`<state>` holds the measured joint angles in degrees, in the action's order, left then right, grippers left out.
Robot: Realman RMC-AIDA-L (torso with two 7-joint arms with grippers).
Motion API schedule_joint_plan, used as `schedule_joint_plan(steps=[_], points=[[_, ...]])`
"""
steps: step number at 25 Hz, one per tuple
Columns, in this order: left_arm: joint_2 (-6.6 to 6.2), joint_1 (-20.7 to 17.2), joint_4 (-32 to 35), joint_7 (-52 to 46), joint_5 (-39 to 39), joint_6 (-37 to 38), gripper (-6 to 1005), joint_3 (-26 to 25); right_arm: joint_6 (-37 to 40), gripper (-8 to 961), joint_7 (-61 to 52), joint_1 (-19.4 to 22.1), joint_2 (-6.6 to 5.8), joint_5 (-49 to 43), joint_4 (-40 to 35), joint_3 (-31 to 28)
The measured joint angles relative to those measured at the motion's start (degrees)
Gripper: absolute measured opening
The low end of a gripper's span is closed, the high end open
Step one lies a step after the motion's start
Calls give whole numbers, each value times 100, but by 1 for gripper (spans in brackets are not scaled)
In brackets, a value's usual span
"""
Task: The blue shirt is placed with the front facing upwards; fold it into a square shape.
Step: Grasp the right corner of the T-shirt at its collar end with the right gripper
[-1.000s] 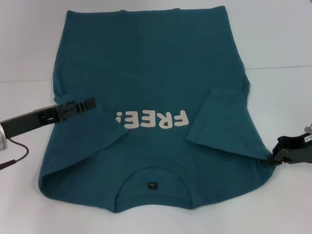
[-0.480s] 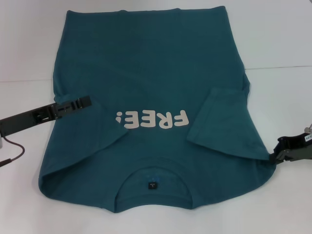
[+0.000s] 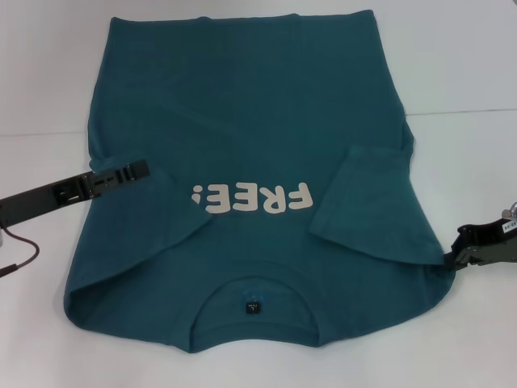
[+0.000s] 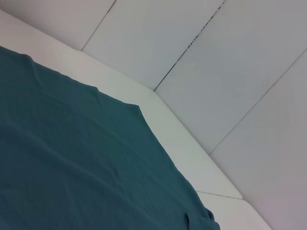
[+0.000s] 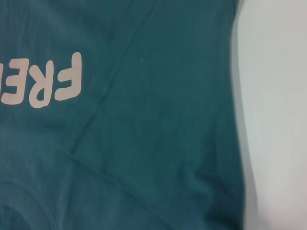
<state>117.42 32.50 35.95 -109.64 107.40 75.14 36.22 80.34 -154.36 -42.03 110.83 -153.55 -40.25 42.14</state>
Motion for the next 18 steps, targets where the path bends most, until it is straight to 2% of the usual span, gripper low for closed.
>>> schedule_joint_plan(steps=[18], points=[[25,29,0,12,3,-75,872,0,11,91,30,55,-18,-9,0,5]])
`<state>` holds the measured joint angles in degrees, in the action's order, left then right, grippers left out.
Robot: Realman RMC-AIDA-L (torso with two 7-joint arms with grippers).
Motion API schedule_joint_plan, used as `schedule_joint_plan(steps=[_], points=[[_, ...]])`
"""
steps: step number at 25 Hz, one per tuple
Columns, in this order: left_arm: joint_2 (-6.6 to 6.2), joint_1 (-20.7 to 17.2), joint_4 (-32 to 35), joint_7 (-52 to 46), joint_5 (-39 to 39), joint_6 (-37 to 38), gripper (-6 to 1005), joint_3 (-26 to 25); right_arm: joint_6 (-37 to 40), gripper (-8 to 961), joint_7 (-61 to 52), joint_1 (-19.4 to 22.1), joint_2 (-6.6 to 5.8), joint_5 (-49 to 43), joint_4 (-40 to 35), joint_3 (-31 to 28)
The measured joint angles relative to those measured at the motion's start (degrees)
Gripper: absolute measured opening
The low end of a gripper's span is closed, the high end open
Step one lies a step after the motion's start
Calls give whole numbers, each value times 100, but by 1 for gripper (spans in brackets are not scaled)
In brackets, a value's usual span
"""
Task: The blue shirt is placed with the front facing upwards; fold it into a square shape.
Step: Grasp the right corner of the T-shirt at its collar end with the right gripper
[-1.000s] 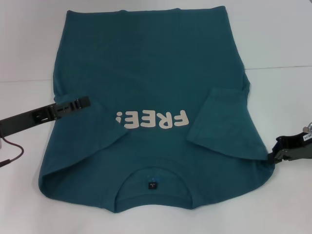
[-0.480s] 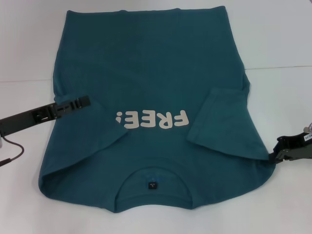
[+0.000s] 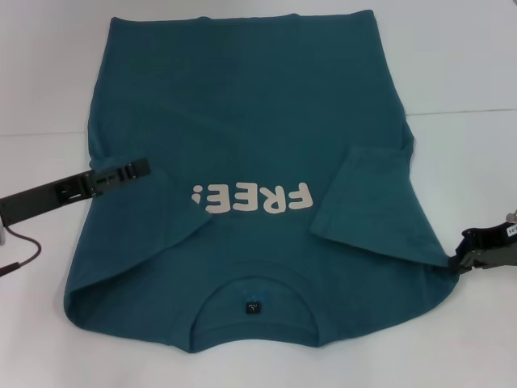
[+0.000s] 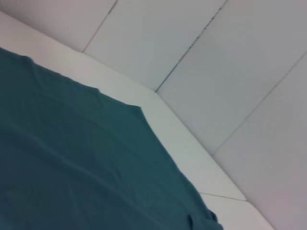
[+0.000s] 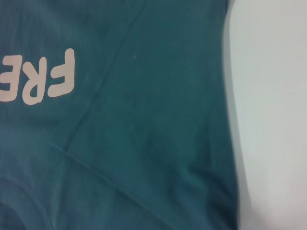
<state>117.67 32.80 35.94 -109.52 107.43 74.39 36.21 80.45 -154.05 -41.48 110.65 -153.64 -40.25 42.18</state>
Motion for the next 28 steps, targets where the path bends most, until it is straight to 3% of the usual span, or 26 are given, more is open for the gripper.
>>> schedule_joint_plan(steps=[7,19,28], points=[[-157,-133,-4,-287,64,-47,873,21,7,114,55,-1,-8,0,0,0],[-128,-175,10,-257,58,-25,876,14,89,153,-61,17,-34,-6,-44,-8],[-129,-155,9,-254,50,-39,877,39,351,344,-39,123,8,-6,-744,1]])
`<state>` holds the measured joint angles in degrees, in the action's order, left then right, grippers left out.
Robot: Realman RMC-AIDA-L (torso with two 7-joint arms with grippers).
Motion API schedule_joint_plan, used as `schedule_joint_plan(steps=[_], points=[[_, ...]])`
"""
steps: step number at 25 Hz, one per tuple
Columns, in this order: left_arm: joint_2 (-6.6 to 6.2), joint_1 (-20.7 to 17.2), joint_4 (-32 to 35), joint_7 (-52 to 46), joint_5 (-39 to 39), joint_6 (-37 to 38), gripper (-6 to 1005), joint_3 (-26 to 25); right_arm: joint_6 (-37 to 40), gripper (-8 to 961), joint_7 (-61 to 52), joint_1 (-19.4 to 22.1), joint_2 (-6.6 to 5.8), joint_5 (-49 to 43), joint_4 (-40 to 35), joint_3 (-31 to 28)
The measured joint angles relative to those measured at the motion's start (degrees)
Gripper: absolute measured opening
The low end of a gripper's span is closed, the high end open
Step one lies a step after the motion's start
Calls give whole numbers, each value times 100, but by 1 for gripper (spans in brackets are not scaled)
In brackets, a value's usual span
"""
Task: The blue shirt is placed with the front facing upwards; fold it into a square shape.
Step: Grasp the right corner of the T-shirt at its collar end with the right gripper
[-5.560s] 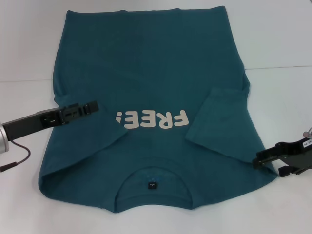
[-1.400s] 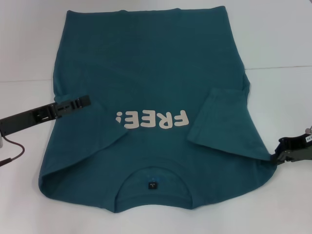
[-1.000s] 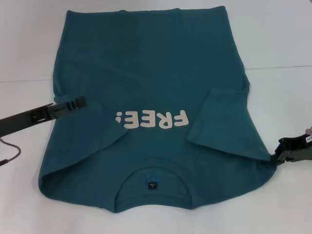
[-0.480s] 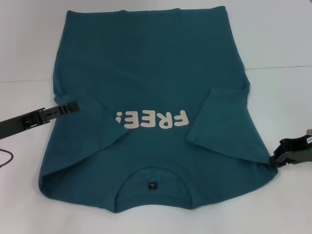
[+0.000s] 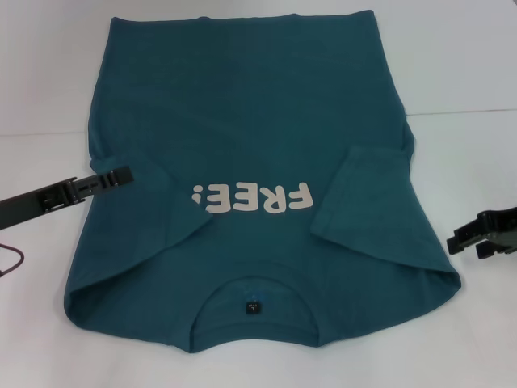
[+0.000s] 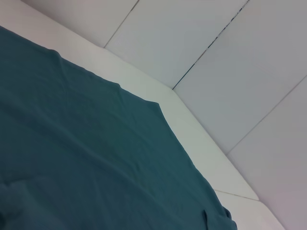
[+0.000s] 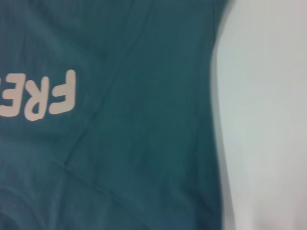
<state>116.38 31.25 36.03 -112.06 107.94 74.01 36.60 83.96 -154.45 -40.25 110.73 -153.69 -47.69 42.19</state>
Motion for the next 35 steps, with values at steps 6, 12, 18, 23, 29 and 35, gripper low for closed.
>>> schedule_joint_plan(steps=[6,12,18,23,29,35], points=[[18,8,-2,9,-3,-22,877,4,202,581,0,18,17,-1,-125,-15],[25,14,-8,24,-6,-33,875,5,160,796,-17,79,47,-2,-84,-43],[25,14,-9,26,8,-36,875,5,121,946,-23,107,130,35,-60,-156],[31,15,-9,31,12,-36,874,4,61,945,-23,110,177,60,110,-303],[34,20,-10,38,14,-37,873,2,-60,944,-25,99,177,67,318,-345],[47,31,-16,43,16,-100,873,5,-216,943,-24,89,177,68,509,-344]])
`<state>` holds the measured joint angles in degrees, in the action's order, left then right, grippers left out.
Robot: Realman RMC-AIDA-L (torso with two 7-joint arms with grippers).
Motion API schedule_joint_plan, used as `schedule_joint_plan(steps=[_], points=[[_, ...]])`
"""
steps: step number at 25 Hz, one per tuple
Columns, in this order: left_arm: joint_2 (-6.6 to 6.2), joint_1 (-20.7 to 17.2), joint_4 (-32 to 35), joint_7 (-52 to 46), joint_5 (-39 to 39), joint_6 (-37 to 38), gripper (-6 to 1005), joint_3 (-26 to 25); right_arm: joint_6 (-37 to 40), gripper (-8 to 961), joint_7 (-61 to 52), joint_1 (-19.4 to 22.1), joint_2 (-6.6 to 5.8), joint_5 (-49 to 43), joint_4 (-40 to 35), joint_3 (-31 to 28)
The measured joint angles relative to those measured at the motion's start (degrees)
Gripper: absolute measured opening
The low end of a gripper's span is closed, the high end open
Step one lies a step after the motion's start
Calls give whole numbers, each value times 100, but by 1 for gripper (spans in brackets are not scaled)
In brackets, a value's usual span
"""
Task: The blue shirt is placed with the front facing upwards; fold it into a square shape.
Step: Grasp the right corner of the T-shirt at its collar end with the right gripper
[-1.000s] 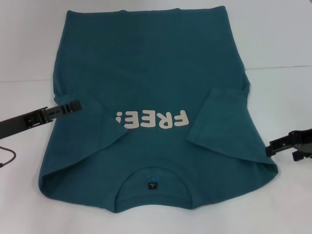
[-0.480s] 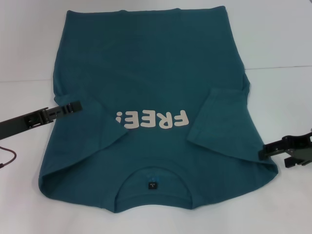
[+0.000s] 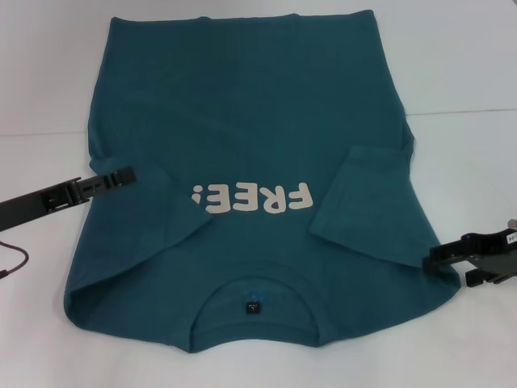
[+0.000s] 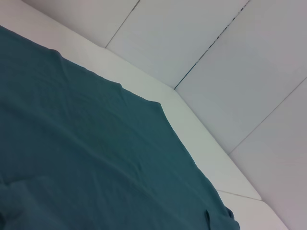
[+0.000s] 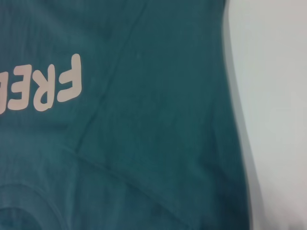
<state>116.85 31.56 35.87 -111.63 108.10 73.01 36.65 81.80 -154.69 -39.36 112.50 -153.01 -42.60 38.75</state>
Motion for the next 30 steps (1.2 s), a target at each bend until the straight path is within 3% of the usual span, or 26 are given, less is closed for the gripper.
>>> schedule_joint_plan(steps=[13,19,30], points=[[4,53,8,1,1,-12,872,0,-155,930,0,-46,10,151,88,-8],[4,53,8,1,-6,-15,872,0,-103,746,-44,-86,9,167,101,1],[6,69,8,1,-6,-15,871,-14,-83,750,-79,-54,-46,127,103,35]])
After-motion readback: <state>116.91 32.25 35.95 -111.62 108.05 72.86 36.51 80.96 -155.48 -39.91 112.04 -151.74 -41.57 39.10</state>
